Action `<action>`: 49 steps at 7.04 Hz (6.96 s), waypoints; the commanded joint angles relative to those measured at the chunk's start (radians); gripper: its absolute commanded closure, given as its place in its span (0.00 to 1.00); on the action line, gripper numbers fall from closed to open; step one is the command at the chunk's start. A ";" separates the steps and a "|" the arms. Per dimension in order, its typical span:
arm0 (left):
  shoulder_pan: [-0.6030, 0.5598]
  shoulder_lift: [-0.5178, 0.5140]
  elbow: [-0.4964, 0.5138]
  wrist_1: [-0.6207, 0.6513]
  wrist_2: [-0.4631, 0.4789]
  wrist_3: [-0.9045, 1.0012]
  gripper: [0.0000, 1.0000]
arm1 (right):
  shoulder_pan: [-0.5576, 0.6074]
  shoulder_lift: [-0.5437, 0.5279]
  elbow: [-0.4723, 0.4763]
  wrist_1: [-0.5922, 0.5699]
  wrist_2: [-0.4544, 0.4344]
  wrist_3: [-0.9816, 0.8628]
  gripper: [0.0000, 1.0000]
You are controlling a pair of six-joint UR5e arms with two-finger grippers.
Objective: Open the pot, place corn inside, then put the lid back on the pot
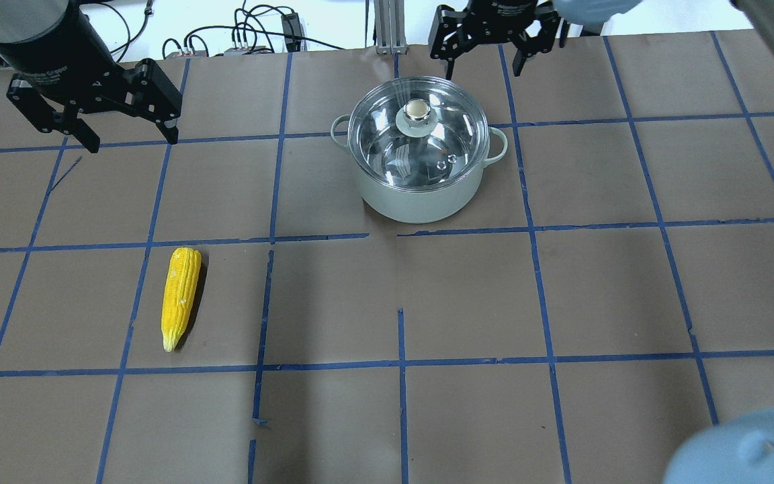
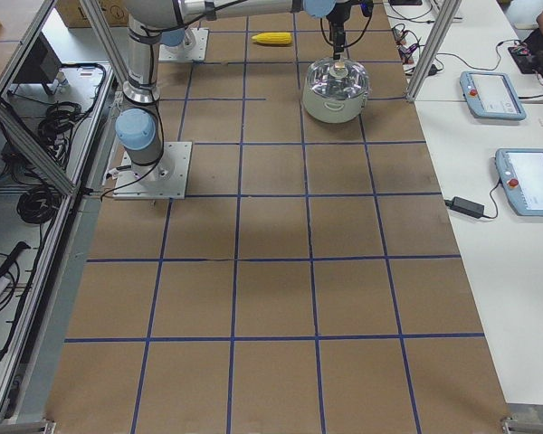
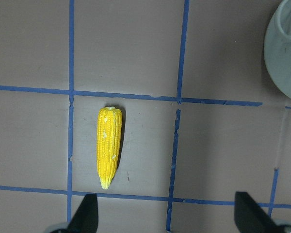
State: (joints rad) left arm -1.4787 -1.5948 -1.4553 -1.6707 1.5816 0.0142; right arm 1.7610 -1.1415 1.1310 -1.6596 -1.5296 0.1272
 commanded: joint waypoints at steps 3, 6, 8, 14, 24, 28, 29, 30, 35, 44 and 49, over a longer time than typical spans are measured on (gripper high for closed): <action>0.000 -0.005 -0.004 0.003 0.000 0.001 0.00 | 0.081 0.238 -0.188 0.003 -0.004 -0.001 0.06; 0.000 -0.005 -0.005 0.005 -0.002 0.001 0.00 | 0.078 0.230 -0.177 0.059 -0.021 -0.008 0.11; 0.000 -0.005 -0.005 0.005 -0.002 0.001 0.00 | 0.078 0.230 -0.148 0.057 -0.017 -0.006 0.11; 0.000 -0.007 -0.007 0.005 -0.003 0.001 0.00 | 0.078 0.240 -0.128 0.011 -0.015 -0.004 0.25; 0.011 0.001 -0.070 0.017 0.001 0.129 0.00 | 0.040 0.169 -0.201 0.055 -0.015 -0.073 0.63; 0.124 0.021 -0.397 0.347 -0.006 0.306 0.00 | -0.220 0.049 -0.207 0.083 -0.041 -0.264 0.70; 0.135 0.012 -0.486 0.474 -0.002 0.320 0.00 | -0.241 0.058 -0.201 0.107 -0.091 -0.264 0.74; 0.159 0.003 -0.592 0.612 0.000 0.331 0.00 | -0.245 0.081 -0.189 0.109 -0.098 -0.255 0.74; 0.229 -0.189 -0.749 0.966 -0.003 0.417 0.00 | -0.250 0.224 -0.211 0.092 -0.093 -0.227 0.76; 0.007 -0.146 -0.421 0.620 -0.052 0.124 0.75 | -0.273 0.210 -0.209 0.095 -0.084 -0.231 0.76; -0.268 -0.423 0.115 0.454 -0.092 -0.156 0.75 | -0.271 0.213 -0.209 0.093 -0.089 -0.230 0.76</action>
State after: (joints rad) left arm -1.6786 -1.9401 -1.4579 -1.2114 1.4907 -0.0667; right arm 1.4907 -0.9285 0.9232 -1.5649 -1.6164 -0.1027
